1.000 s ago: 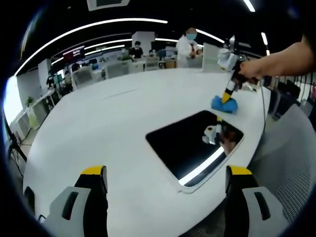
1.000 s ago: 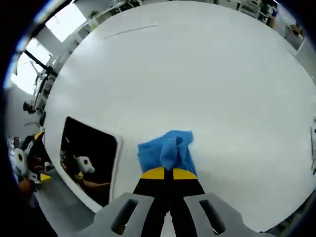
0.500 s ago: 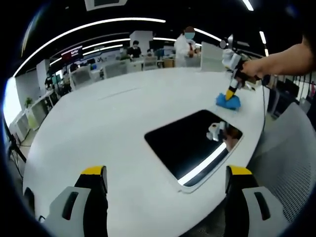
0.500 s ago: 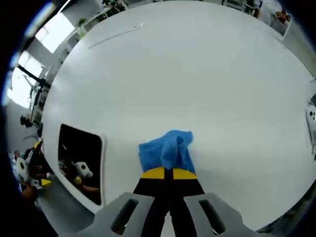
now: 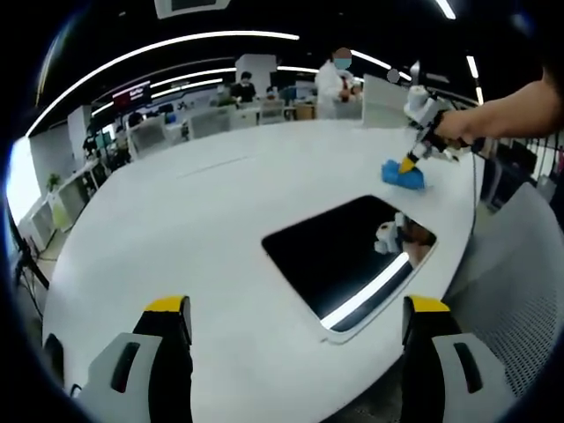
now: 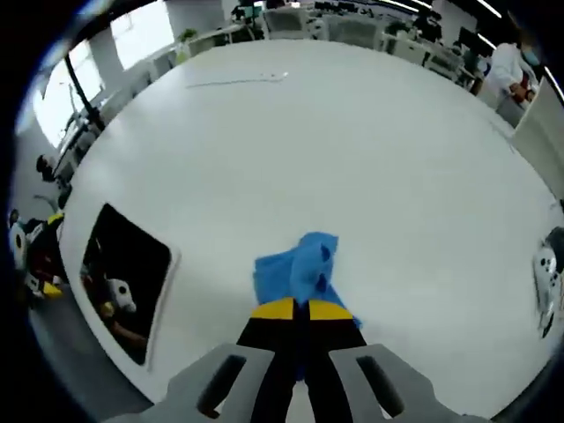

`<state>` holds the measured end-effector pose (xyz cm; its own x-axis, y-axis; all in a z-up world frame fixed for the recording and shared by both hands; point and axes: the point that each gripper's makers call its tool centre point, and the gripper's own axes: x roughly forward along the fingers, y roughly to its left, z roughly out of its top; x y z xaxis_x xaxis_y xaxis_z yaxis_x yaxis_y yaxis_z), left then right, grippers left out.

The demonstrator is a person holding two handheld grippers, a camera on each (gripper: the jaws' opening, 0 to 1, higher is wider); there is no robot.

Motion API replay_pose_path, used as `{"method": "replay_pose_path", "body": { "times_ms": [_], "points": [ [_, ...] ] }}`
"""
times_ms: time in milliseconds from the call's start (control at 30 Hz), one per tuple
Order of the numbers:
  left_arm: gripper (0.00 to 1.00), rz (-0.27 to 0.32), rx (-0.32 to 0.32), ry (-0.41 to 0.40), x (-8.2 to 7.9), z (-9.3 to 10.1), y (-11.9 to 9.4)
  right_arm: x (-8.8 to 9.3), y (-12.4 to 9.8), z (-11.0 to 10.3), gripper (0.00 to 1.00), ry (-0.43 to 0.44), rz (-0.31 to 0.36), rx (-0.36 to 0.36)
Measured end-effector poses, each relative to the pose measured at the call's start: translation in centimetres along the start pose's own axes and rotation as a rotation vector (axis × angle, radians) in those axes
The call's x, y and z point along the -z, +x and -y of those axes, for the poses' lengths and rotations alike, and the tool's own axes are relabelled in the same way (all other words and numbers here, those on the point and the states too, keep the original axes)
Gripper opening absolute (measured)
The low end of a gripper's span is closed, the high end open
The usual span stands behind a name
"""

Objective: Wipe the mirror surface with the cleaning cloth until all visible marks leave the cleaned area.

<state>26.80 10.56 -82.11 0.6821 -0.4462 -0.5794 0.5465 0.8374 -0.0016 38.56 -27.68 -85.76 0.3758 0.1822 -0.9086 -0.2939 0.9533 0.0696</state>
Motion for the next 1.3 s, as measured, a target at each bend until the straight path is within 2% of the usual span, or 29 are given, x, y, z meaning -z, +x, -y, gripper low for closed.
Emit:
{"method": "replay_pose_path", "body": {
  "times_ms": [67,167,200,267,367,500,567,633,667,900,967,1000,1033,1067,1100,1200,1300],
  "points": [
    [1.0,-0.005,0.003,0.002,0.1,0.1,0.0,0.2,-0.3,0.2,0.0,0.073,0.004,0.009],
    [1.0,-0.002,-0.002,0.003,0.1,-0.1,0.0,1.3,-0.2,-0.4,0.0,0.204,-0.05,-0.036],
    [1.0,-0.003,-0.005,-0.001,0.1,-0.1,0.0,1.4,-0.2,-0.1,0.0,0.189,-0.05,-0.024],
    [1.0,-0.009,-0.011,-0.005,0.2,-0.2,0.0,1.6,-0.3,-0.5,0.0,0.23,-0.065,-0.037],
    [1.0,-0.005,-0.013,-0.003,0.0,-0.1,0.0,0.9,-0.1,-0.1,0.0,0.246,-0.061,-0.05],
    [1.0,-0.005,-0.017,-0.005,0.0,-0.2,0.0,0.8,0.4,-0.1,0.0,0.25,-0.064,-0.07],
    [1.0,-0.007,-0.017,-0.003,0.1,-0.2,0.0,1.5,0.6,-0.1,0.0,0.243,-0.101,-0.071],
    [1.0,-0.004,-0.019,-0.006,0.0,-0.3,0.0,1.4,0.6,-0.1,0.0,0.232,-0.072,-0.06],
    [1.0,-0.005,-0.02,-0.009,0.0,-0.3,0.0,1.7,0.6,-0.1,0.0,0.241,-0.086,-0.066],
    [1.0,-0.003,-0.017,-0.007,0.0,-0.2,0.0,2.2,0.7,0.3,0.0,0.251,-0.072,-0.054],
    [1.0,-0.004,-0.017,-0.011,0.1,-0.2,0.0,2.2,0.6,0.5,0.0,0.229,-0.047,-0.044],
    [1.0,-0.002,-0.016,-0.012,0.0,-0.2,0.0,2.7,0.8,0.5,0.0,0.232,-0.06,-0.037],
    [1.0,-0.003,-0.016,-0.013,0.0,-0.2,0.0,3.1,0.9,0.3,0.0,0.216,-0.068,-0.046],
    [1.0,-0.006,-0.014,-0.013,0.1,-0.1,0.0,2.9,1.3,0.1,0.0,0.083,-0.033,-0.079],
    [1.0,-0.007,-0.013,-0.013,0.1,-0.1,-0.1,2.8,1.3,0.4,0.0,0.027,-0.014,-0.053],
    [1.0,-0.008,-0.013,-0.012,0.1,-0.1,-0.1,3.3,0.9,-0.6,0.0,0.024,0.001,-0.074],
    [1.0,-0.012,-0.012,-0.015,0.2,-0.1,-0.1,3.1,0.7,-0.3,0.02,0.042,0.002,-0.085]
  ]
}}
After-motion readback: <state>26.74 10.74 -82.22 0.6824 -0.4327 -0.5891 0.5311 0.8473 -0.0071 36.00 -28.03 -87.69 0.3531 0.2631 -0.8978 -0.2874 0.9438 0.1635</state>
